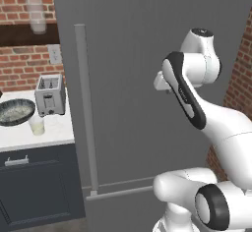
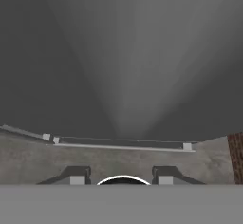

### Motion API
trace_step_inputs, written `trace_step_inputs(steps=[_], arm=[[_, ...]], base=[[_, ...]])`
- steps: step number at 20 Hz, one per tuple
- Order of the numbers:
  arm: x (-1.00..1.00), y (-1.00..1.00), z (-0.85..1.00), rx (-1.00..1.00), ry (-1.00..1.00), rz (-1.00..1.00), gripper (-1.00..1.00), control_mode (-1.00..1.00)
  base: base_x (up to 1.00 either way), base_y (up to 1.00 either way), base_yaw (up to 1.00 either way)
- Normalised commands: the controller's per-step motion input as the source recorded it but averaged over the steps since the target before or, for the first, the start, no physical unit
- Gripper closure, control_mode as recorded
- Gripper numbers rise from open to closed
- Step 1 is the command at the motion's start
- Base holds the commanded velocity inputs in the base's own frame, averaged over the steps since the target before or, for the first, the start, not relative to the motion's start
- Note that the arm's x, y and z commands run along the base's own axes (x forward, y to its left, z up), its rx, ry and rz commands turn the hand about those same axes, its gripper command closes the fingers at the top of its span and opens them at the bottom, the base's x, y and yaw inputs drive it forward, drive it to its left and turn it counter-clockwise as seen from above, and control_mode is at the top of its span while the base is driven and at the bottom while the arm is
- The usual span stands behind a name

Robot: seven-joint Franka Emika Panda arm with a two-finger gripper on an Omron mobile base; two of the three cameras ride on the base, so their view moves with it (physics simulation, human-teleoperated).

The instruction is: Grab a lemon wedge from the fridge and one ice cube from the ice bowl, and put them in the glass of lemonade.

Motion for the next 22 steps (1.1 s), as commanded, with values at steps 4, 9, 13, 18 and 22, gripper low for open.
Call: trace_step_inputs(steps=[4, 9, 13, 18, 22], arm=[[-0.34, -0.03, -0.09, 0.06, -0.01, -0.02, -1.00, -1.00], [-0.88, -0.16, -0.25, 0.12, -0.01, -0.10, -1.00, -1.00], [-0.96, -0.14, -0.48, 0.16, 0.02, -0.05, -1.00, -1.00], [-0.93, 0.00, 0.00, 0.05, -0.09, -0.01, -1.00, -1.00], [-0.34, 0.05, 0.00, 0.00, 0.00, -0.02, -1.00, 1.00]], base=[[0.00, 0.00, 0.00], [0.00, 0.00, 0.00], [0.00, 0.00, 0.00], [0.00, 0.00, 0.00], [-0.09, 0.15, -0.02]])
